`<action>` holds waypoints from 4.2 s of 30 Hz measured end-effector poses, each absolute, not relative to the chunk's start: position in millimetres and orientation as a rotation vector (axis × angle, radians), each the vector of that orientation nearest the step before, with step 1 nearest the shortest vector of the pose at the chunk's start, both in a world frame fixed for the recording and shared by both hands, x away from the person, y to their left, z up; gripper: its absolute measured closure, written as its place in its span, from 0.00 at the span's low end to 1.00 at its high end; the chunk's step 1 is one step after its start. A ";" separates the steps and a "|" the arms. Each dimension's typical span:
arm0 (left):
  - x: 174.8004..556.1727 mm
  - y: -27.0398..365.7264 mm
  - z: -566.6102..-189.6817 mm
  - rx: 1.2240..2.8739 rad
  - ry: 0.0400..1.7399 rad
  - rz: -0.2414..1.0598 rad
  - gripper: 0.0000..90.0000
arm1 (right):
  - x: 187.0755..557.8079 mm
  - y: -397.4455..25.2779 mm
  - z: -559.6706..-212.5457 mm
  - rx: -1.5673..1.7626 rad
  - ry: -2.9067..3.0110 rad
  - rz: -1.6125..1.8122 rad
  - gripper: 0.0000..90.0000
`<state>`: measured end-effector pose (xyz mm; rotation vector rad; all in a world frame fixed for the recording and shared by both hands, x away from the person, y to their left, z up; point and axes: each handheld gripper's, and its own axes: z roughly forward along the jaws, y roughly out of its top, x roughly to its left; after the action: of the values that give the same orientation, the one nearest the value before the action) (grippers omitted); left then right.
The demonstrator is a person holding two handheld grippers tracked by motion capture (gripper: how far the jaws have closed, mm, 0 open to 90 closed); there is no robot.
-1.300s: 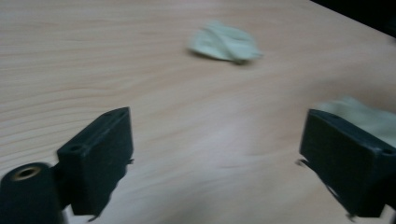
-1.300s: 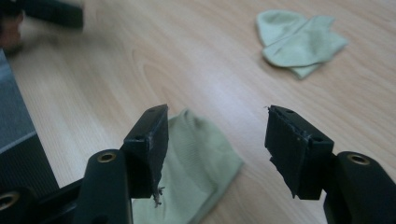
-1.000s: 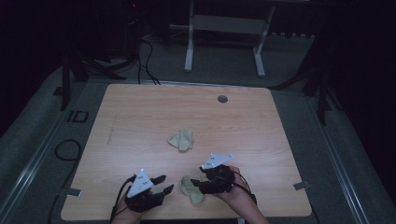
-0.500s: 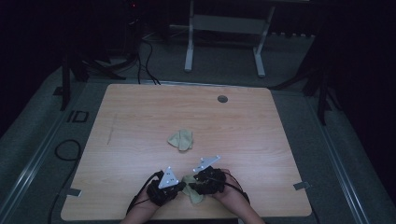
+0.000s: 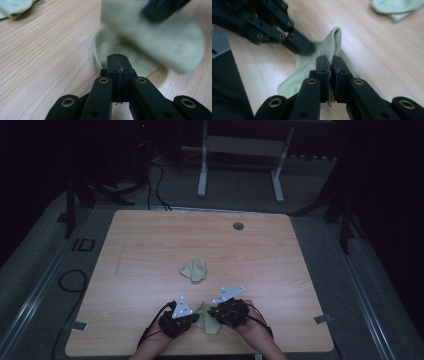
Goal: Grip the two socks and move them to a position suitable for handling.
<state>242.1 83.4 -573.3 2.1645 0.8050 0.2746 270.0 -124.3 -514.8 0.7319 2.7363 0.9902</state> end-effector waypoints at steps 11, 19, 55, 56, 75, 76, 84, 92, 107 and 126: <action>240.7 86.3 -572.9 2.161 0.818 0.255 0.99 | 263.2 -180.5 -483.7 0.857 2.589 1.079 0.93; 241.7 86.6 -572.7 2.166 0.812 0.249 0.99 | 269.2 -217.0 -505.8 1.034 2.586 1.030 0.92; 251.0 63.9 -573.4 2.144 0.811 0.212 0.99 | 286.7 -217.3 -547.6 1.045 2.630 0.831 0.95; 251.5 62.9 -573.5 2.142 0.812 0.211 0.99 | 287.7 -218.8 -547.6 1.047 2.628 0.830 0.95; 249.9 62.0 -566.7 2.157 0.790 0.205 0.76 | 288.4 -225.4 -534.8 1.080 2.616 0.951 0.92; 249.2 63.7 -564.2 2.158 0.791 0.219 0.71 | 288.2 -224.2 -531.5 1.070 2.613 0.956 0.91; 238.3 90.4 -552.4 2.100 0.821 0.240 0.50 | 301.5 -205.7 -512.5 0.980 2.586 0.972 0.72; 224.5 117.2 -557.4 2.093 0.867 0.263 0.50 | 325.2 -175.8 -497.1 0.927 2.588 0.987 0.61; 211.5 148.8 -574.5 2.070 0.956 0.250 0.49 | 369.5 -115.1 -501.9 0.900 2.612 0.948 0.58; 211.4 150.4 -572.3 2.038 0.935 0.279 0.47 | 430.3 -32.9 -532.3 1.023 2.582 0.793 0.41</action>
<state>211.4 150.4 -572.3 2.0383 0.9345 0.2794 430.3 -32.9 -532.3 1.0225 2.5816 0.7928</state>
